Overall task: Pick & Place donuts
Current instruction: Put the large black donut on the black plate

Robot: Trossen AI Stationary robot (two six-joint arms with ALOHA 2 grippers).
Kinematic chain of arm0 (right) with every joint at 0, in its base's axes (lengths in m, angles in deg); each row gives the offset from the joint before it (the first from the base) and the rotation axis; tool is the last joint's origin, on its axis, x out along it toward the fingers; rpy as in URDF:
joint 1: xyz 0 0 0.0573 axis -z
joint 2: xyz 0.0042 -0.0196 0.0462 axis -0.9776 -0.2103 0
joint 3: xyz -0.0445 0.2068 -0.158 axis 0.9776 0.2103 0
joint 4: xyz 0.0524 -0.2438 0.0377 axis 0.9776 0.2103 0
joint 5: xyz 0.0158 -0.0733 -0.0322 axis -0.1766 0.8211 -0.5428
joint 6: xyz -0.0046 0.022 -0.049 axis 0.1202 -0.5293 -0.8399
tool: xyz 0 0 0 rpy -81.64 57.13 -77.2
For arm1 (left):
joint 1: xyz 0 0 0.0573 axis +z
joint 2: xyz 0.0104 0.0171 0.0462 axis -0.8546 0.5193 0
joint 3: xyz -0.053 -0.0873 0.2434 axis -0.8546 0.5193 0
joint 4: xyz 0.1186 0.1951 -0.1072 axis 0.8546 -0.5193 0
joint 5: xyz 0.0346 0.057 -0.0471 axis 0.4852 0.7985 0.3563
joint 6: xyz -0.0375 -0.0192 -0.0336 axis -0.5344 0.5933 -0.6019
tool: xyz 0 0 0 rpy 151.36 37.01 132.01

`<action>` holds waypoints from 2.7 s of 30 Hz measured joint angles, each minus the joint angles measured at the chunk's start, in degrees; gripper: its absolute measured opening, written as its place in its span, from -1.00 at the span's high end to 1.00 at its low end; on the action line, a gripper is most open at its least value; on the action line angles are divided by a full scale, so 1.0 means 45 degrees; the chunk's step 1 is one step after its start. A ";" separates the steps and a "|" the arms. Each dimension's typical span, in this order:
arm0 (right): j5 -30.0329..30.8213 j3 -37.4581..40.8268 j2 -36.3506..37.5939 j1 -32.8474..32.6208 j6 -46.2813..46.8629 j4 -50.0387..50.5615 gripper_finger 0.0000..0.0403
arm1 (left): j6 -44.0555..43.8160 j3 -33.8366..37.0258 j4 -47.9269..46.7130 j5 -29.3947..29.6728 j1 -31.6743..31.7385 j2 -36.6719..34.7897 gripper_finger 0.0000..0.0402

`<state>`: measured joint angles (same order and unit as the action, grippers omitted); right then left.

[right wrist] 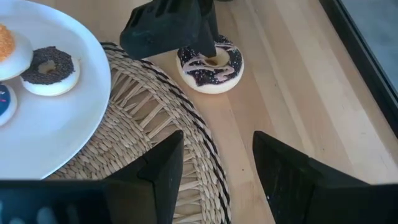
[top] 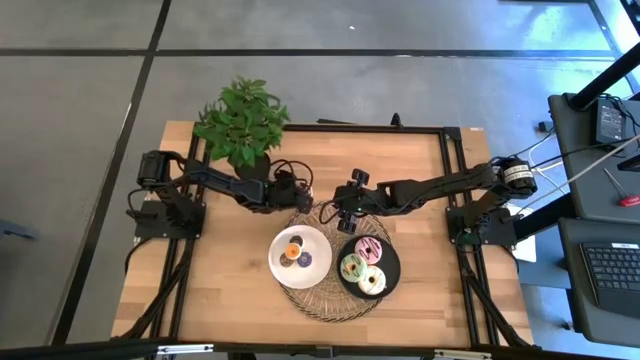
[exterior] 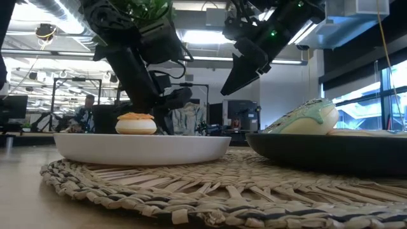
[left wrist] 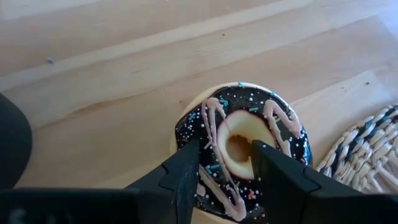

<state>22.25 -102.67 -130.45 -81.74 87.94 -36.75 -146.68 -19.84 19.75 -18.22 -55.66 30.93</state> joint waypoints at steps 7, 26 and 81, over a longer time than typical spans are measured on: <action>-0.0005 0.0000 0.0000 -0.0005 0.0003 0.0000 0.04 | 0.0542 -0.0308 -0.0390 0.0338 -0.0256 -0.0004 0.30; -0.0015 0.0000 0.0000 -0.0005 0.0007 0.0000 0.04 | -0.1236 -0.0849 -0.2627 0.0728 -0.0396 0.0103 0.30; -0.0078 -0.0005 0.0006 0.0003 0.0444 -0.2161 0.04 | 0.4307 -0.0879 0.2209 0.4742 -0.3335 -0.0641 0.88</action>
<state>21.90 -102.69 -130.43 -81.73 89.94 -46.48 -127.30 -23.80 29.69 3.12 -70.67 28.05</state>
